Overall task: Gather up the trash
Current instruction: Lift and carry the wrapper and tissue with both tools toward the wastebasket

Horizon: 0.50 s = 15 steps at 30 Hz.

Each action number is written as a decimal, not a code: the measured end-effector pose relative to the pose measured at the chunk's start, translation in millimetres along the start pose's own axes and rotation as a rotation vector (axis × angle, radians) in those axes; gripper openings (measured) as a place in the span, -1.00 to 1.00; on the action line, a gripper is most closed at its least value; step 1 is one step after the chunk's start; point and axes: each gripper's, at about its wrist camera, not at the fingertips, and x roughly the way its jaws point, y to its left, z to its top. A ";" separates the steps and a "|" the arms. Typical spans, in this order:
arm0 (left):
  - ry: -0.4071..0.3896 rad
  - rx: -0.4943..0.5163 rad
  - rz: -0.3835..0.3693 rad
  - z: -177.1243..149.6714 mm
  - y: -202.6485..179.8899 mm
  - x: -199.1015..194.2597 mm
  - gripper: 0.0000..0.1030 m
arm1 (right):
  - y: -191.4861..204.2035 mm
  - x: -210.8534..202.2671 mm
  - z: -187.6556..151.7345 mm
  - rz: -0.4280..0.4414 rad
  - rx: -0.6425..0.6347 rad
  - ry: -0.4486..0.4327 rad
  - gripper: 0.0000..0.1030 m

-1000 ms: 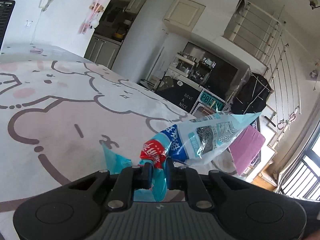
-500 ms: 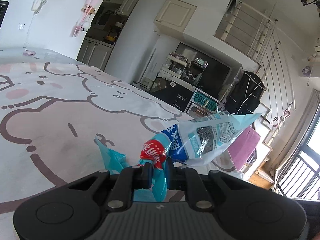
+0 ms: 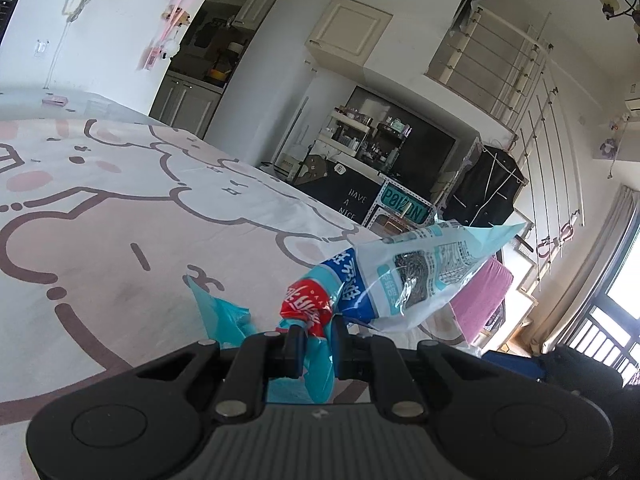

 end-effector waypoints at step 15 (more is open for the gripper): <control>0.011 -0.009 -0.009 -0.5 1.3 5.8 -0.74 | -63.9 33.4 -11.9 0.069 0.232 0.075 0.96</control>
